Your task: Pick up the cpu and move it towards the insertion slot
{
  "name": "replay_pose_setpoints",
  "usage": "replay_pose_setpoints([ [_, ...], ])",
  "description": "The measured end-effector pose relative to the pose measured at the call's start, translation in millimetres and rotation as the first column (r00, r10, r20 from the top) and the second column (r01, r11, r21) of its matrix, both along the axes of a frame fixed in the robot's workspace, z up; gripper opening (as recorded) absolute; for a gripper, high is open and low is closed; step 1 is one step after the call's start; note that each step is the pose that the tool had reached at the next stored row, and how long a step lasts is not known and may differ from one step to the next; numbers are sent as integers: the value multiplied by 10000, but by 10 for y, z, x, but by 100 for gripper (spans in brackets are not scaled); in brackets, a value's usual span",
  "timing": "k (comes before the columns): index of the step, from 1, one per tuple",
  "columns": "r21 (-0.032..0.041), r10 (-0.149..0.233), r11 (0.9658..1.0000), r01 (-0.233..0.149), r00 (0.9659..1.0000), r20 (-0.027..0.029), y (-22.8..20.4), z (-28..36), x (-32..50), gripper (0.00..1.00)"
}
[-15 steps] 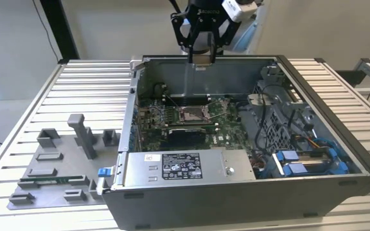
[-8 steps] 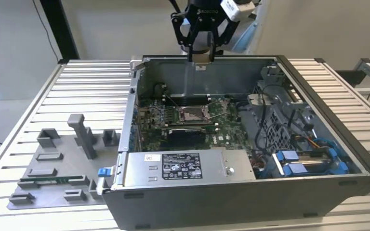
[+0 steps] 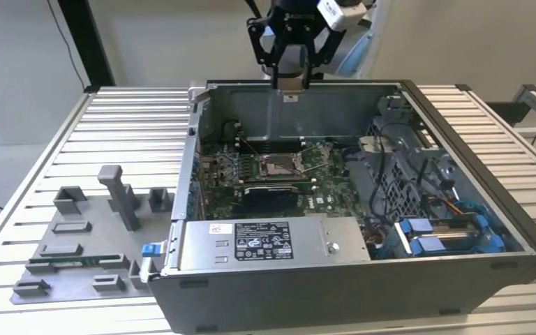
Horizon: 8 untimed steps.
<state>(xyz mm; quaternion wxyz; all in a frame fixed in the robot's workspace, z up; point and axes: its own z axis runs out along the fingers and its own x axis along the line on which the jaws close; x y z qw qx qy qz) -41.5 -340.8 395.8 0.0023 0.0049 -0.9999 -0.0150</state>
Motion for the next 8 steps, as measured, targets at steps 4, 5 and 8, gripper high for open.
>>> replay_pose_setpoints([
  [4,-1,-4,10000,4,10000,-1,7,0,-1,0],
  [5,0,-6,10000,6,10000,0,7,-1,-3,0],
  [8,0,-5,10000,5,10000,0,7,-2,-4,0],
])
